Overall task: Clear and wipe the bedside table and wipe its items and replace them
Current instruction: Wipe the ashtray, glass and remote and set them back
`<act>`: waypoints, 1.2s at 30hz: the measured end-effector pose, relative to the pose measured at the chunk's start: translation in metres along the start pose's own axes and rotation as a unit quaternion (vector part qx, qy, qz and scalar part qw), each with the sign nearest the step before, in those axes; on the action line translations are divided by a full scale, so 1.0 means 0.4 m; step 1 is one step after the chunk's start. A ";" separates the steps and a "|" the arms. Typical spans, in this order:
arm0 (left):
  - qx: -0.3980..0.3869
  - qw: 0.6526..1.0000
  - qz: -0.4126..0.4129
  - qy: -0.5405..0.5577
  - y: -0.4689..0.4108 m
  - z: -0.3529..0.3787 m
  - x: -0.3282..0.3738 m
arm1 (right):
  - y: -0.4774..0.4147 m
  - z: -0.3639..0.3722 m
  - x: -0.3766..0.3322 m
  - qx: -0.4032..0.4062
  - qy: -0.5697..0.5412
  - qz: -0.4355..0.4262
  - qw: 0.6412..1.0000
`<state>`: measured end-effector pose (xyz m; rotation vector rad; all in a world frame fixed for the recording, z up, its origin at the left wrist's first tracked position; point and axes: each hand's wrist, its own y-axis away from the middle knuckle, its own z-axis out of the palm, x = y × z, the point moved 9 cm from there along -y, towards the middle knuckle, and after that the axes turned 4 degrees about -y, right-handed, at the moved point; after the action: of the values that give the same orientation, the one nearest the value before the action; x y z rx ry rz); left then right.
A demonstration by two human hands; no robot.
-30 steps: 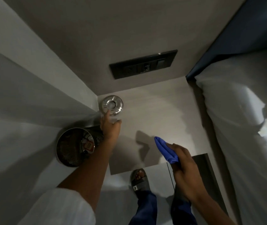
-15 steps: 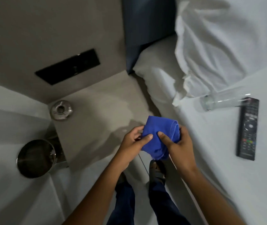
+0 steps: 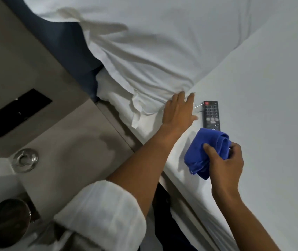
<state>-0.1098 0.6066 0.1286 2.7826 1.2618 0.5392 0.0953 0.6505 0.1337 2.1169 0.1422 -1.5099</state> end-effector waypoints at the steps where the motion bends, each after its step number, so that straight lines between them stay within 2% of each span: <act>1: 0.010 0.999 0.003 -0.044 -0.008 0.006 0.007 | -0.004 -0.002 0.000 -0.006 0.001 -0.002 1.000; 3: 0.048 0.996 0.004 -0.081 0.000 0.004 0.001 | -0.006 0.006 0.004 -0.023 0.002 0.000 1.000; 5: 0.064 0.997 -0.008 -0.030 0.021 -0.001 -0.020 | -0.009 0.018 0.006 -0.041 0.005 0.003 0.999; 7: 0.062 0.990 -0.068 0.109 0.065 -0.010 -0.082 | -0.002 0.047 0.001 -0.069 0.011 -0.004 0.998; 8: 0.059 0.969 -0.114 0.212 0.094 -0.011 -0.120 | 0.005 0.063 -0.007 -0.085 0.013 -0.013 0.996; 9: 0.059 0.931 -0.163 0.322 0.129 -0.008 -0.159 | 0.017 0.085 -0.018 -0.106 0.017 -0.025 0.994; 11: 0.064 0.813 -0.256 0.518 0.222 0.013 -0.234 | 0.058 0.142 -0.044 -0.162 0.029 -0.061 0.984; 13: 0.049 0.702 -0.328 0.630 0.314 0.051 -0.291 | 0.114 0.205 -0.071 -0.227 0.045 -0.105 0.967; 15: 0.015 0.609 -0.356 0.709 0.391 0.094 -0.322 | 0.178 0.271 -0.082 -0.287 0.052 -0.135 0.947; 17: -0.011 0.541 -0.338 0.770 0.451 0.110 -0.324 | 0.230 0.333 -0.085 -0.336 0.042 -0.136 0.931; 19: -0.018 0.504 -0.317 0.803 0.506 0.107 -0.331 | 0.275 0.401 -0.093 -0.376 0.041 -0.138 0.916; 21: 0.007 0.481 -0.317 0.817 0.552 0.105 -0.362 | 0.301 0.459 -0.099 -0.402 0.046 -0.137 0.904; 24: 0.109 0.451 -0.363 0.808 0.630 0.093 -0.471 | 0.369 0.528 -0.071 -0.454 0.070 -0.128 0.879; 27: 0.181 0.426 -0.388 0.797 0.691 0.081 -0.572 | 0.472 0.521 -0.031 -0.495 0.123 -0.192 0.839; 30: 0.135 0.404 -0.398 0.812 0.722 0.078 -0.596 | 0.570 0.515 -0.013 -0.515 0.122 -0.266 0.806; 32: 0.110 0.410 -0.392 0.816 0.736 0.068 -0.595 | 0.604 0.542 -0.026 -0.517 0.110 -0.294 0.797; 34: 0.111 0.423 -0.375 0.817 0.759 0.057 -0.606 | 0.622 0.592 -0.035 -0.526 0.099 -0.271 0.800; 36: 0.125 0.414 -0.369 0.823 0.795 0.058 -0.624 | 0.620 0.647 -0.044 -0.525 0.097 -0.227 0.815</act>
<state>-0.0245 0.2126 0.0891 0.3397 2.2635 3.1703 -0.0366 0.3197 0.1776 1.3118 1.3086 -0.9994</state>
